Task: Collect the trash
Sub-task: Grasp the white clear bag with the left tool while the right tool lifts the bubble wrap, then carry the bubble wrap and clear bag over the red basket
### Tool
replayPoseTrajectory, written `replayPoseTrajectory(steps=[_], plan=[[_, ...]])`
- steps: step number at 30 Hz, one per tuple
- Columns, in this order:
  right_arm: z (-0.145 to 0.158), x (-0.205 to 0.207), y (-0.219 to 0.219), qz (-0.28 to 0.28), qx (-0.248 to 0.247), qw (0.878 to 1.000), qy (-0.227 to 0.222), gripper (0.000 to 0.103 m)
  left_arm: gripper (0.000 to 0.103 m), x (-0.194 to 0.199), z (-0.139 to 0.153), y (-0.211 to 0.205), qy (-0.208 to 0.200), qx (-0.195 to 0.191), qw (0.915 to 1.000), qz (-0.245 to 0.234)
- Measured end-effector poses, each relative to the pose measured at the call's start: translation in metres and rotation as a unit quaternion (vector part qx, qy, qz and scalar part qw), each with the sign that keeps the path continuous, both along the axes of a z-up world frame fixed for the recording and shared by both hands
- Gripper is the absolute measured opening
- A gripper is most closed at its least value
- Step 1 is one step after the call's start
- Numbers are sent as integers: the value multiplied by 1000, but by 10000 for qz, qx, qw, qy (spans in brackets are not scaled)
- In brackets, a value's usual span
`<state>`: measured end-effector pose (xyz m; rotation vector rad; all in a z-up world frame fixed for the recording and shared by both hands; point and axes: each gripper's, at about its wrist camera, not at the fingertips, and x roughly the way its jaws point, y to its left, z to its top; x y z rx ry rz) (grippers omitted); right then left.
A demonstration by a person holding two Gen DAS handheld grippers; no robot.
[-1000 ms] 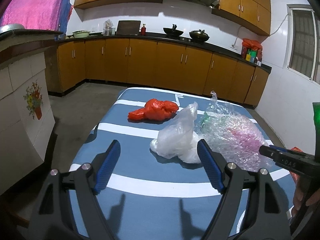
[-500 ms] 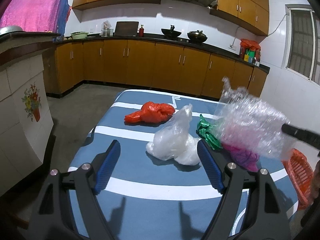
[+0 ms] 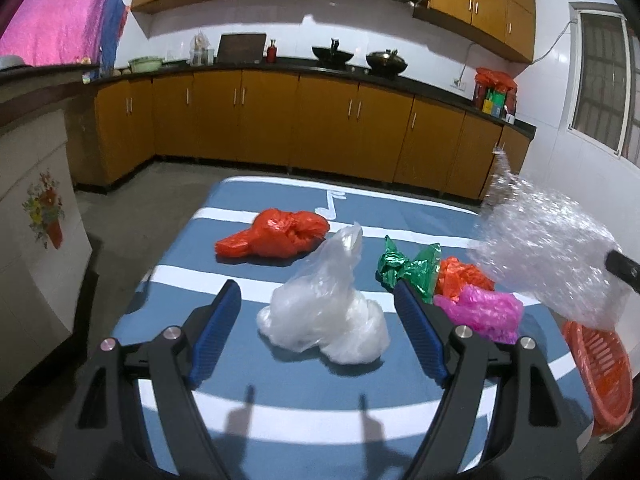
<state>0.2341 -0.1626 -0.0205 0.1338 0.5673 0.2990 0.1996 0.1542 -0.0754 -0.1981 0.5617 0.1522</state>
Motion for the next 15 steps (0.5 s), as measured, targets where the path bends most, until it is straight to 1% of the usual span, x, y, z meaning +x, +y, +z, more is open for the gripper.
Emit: replayPoseTrajectory(steps=[2, 5, 8, 9, 10, 12, 13, 15], plan=[[1, 0, -2, -31, 3, 10000, -16, 7, 76, 16, -4, 1, 134, -31, 9999, 49], [1, -1, -9, -70, 7, 10000, -19, 7, 68, 35, -10, 0, 330, 1, 9994, 116], [-1, 0, -13, -108, -5, 9999, -3, 7, 53, 49, -15, 0, 515, 49, 9986, 145], [-1, 0, -13, -121, -9, 9999, 2, 7, 41, 52, -17, 1, 564, 21, 9983, 123], [-2, 0, -15, -142, -7, 9999, 12, 7, 24, 54, -17, 2, 589, -18, 9982, 89], [-4, 1, -17, -179, 7, 9998, 27, 7, 7, 54, -17, 4, 618, -154, 9980, -42], [-5, 1, -19, -201, 19, 9998, 32, 7, 5, 52, -16, 5, 577, -185, 9981, -70], [-5, 1, -23, -229, 45, 9997, 36, 7, 4, 48, -12, 4, 498, -174, 9985, -117]])
